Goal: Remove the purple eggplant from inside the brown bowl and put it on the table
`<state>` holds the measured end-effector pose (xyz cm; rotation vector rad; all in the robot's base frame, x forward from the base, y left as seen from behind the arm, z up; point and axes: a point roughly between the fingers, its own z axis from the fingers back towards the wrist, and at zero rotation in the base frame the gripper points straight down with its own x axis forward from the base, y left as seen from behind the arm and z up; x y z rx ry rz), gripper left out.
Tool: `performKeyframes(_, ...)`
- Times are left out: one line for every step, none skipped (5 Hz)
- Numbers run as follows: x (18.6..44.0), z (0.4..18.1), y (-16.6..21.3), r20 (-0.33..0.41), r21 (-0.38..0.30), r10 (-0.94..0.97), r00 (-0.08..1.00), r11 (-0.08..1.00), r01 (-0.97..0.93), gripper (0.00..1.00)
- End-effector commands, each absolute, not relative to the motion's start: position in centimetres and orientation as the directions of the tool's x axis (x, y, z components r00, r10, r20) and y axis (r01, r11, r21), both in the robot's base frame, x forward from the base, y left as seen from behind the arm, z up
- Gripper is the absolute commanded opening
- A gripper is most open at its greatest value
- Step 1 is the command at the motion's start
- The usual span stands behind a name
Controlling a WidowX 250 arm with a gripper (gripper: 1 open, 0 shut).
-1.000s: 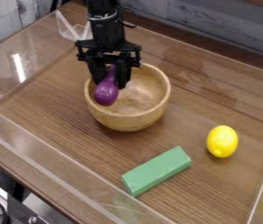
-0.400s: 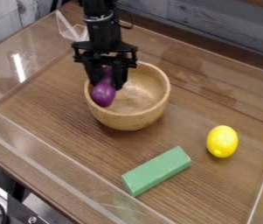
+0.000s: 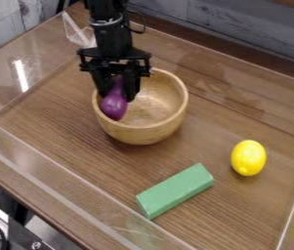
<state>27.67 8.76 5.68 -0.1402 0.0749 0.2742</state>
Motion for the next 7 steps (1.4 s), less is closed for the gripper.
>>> performKeyframes(28.0,7.3,9.5,-0.033,-0.122,0.284,0.958,0.951,-0.286,0.00)
performKeyframes(27.9,7.2,9.5,-0.035,-0.122,0.286,0.957,0.950,-0.289,0.00)
performKeyframes(27.8,7.2,9.5,-0.036,-0.123,0.289,0.957,0.949,-0.291,0.00)
performKeyframes(27.9,7.9,7.9,-0.034,-0.138,0.270,0.962,0.952,-0.272,0.00)
performKeyframes(28.1,8.8,6.2,-0.028,-0.154,0.249,0.968,0.956,-0.251,0.00)
performKeyframes(28.3,9.6,4.4,-0.022,-0.171,0.224,0.974,0.959,-0.225,0.00)
performKeyframes(28.6,9.9,1.5,-0.019,-0.187,0.187,0.982,0.964,-0.187,0.00)
